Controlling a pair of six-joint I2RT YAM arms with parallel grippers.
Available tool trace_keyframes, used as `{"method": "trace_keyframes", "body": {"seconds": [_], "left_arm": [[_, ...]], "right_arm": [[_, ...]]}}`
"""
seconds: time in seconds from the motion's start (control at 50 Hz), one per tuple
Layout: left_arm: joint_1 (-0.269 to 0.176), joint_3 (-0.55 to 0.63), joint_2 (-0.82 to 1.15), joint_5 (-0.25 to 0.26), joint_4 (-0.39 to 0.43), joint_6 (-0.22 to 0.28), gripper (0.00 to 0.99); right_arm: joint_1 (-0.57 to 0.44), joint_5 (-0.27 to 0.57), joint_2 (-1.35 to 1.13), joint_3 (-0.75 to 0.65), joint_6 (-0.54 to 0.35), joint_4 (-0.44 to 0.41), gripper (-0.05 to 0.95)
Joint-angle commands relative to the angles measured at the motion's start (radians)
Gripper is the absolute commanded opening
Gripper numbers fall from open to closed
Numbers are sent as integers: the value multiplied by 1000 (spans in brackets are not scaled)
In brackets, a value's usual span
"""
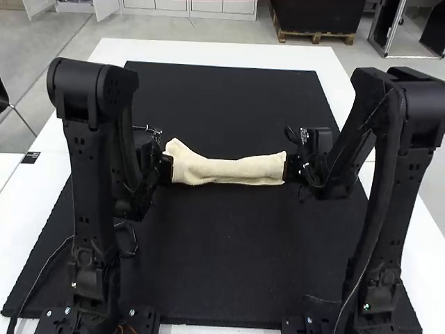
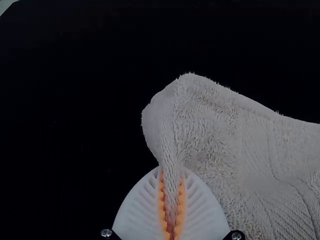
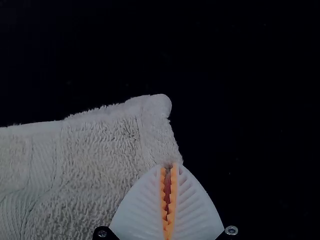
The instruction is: Fold the towel.
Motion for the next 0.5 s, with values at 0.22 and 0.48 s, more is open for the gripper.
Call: {"method": "trace_keyframes", "body": {"seconds": [0.22, 0.48], "left_arm": [[5, 56, 74, -5, 39, -3, 30], [5, 67, 111, -5, 70, -3, 30]], "right_arm": [[5, 23, 29, -10, -10, 21, -18], [7, 38, 67, -9, -17, 55, -18]]}}
